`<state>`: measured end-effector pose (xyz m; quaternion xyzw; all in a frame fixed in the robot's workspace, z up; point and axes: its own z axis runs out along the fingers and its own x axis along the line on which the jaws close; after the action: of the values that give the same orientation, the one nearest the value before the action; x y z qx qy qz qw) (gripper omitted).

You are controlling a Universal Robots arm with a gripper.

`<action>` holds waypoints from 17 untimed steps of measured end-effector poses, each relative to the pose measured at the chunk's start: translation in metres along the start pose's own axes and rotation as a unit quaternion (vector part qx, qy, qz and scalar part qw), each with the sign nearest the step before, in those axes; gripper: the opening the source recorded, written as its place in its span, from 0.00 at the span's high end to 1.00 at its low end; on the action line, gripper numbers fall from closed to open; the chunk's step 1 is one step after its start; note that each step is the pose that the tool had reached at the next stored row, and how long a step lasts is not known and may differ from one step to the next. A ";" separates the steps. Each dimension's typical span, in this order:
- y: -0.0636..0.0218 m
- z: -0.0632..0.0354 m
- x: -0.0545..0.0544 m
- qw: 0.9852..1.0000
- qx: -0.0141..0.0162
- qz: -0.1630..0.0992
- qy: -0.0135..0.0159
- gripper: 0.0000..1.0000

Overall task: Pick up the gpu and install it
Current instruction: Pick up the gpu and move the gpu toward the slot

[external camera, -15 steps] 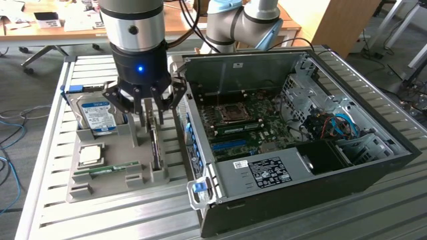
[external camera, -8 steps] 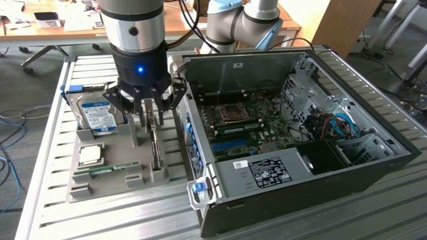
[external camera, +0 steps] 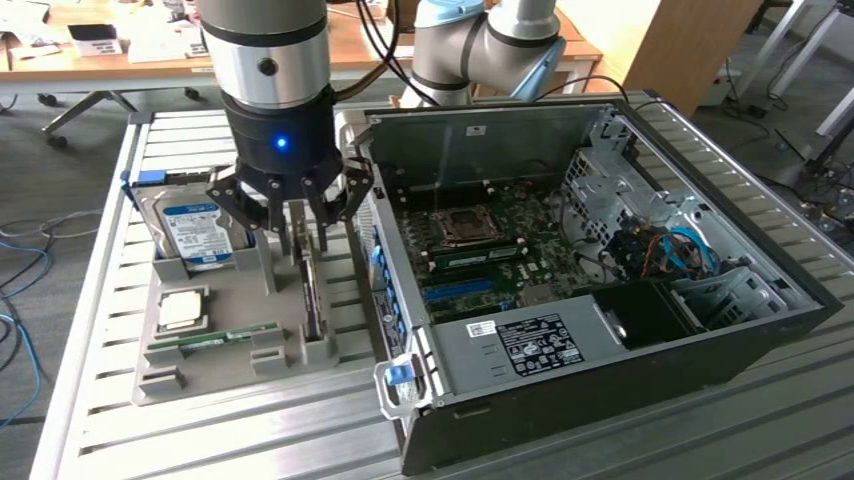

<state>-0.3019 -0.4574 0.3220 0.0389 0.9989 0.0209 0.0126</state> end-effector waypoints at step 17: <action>-0.0004 0.0091 0.000 1.000 0.000 0.000 0.000 0.58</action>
<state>-0.3020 -0.4574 0.3129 0.0390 0.9989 0.0208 0.0125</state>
